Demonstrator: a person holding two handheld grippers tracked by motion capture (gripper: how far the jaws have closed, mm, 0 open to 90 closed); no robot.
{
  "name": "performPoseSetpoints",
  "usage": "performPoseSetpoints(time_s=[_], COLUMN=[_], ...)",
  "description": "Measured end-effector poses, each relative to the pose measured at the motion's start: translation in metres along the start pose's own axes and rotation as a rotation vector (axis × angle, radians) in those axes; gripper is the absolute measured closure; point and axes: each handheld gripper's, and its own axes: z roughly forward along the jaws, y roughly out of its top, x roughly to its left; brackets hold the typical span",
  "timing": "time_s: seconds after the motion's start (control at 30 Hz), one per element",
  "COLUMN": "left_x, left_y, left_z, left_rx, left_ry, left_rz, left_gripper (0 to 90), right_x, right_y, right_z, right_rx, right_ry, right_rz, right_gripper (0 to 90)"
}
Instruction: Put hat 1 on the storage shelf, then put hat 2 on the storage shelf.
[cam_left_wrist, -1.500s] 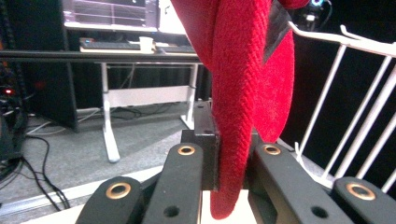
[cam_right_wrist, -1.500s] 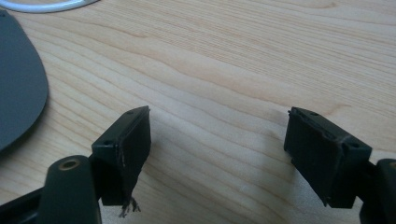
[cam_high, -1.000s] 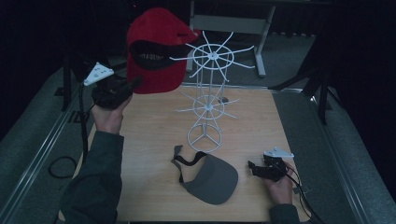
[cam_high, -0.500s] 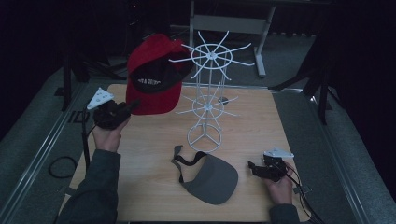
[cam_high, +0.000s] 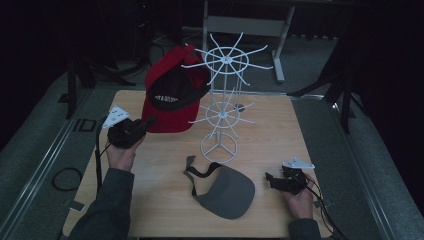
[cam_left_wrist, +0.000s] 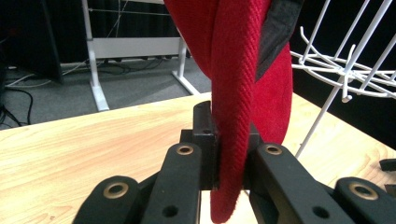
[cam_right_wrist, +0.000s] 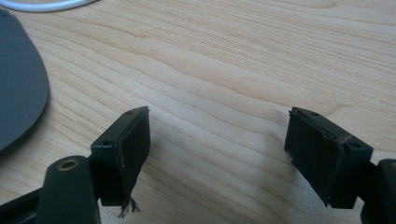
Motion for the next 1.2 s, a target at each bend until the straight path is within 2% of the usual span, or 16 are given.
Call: performPoseSetpoints(time_s=[0.07,0.1,0.23,0.43,0.63,0.7,0.73,0.8,0.83,0.87,0.9,1.0,1.03,1.07,1.1,1.2], left_x=[0.001,0.002,0.005,0.009,0.01,0.011,0.011,0.012,0.012,0.012,0.013,0.014,0.014,0.014,0.015,0.016], left_y=[0.0,0.0,-0.001,-0.007,-0.014,-0.016,-0.018,-0.02,-0.023,-0.023,-0.027,-0.029,-0.032,-0.032,-0.035,-0.039], left_z=[-0.002,-0.003,-0.01,-0.02,-0.029,-0.03,-0.031,-0.031,-0.032,-0.032,-0.033,-0.034,-0.033,-0.033,-0.032,-0.031], left_rx=[-0.019,-0.023,-0.034,-0.025,-0.006,-0.004,-0.002,0.001,0.005,0.005,0.011,0.014,0.024,0.024,0.032,0.039], left_ry=[-0.006,-0.003,0.013,0.035,0.04,0.045,0.045,0.048,0.047,0.047,0.051,0.052,0.056,0.056,0.061,0.063], left_rz=[-0.013,-0.014,-0.019,-0.022,-0.01,-0.012,-0.012,-0.018,-0.021,-0.021,-0.023,-0.027,-0.029,-0.029,-0.033,-0.042], left_gripper=[73.7,73.7,61.3,55.6,53.4,53.4,53.3,53.1,53.2,53.2,53.1,53.1,53.1,53.1,53.2,53.2], right_x=[0.0,0.0,0.0,0.002,0.003,0.004,0.009,0.011,0.017,0.017,0.023,0.031,0.04,0.04,0.048,0.057], right_y=[0.0,0.0,0.0,-0.001,0.001,0.002,0.005,0.007,0.011,0.011,0.015,0.018,0.022,0.022,0.027,0.032], right_z=[0.0,0.0,0.0,-0.002,-0.009,-0.01,-0.013,-0.014,-0.018,-0.018,-0.021,-0.023,-0.023,-0.023,-0.023,-0.024], right_rx=[0.0,0.0,0.0,-0.002,0.021,0.023,0.028,0.026,0.019,0.019,0.018,0.023,0.036,0.036,0.045,0.047], right_ry=[0.0,0.0,-0.001,-0.005,0.017,0.02,0.035,0.04,0.065,0.065,0.093,0.128,0.15,0.15,0.163,0.175], right_rz=[0.0,0.0,0.002,0.003,0.017,0.015,0.0,-0.007,-0.02,-0.02,-0.032,-0.049,-0.069,-0.069,-0.099,-0.122], right_gripper=[22.4,22.4,22.4,24.7,44.8,47.6,58.5,62.8,75.7,75.7,86.9,90.0,90.0,90.0,90.0,90.0])
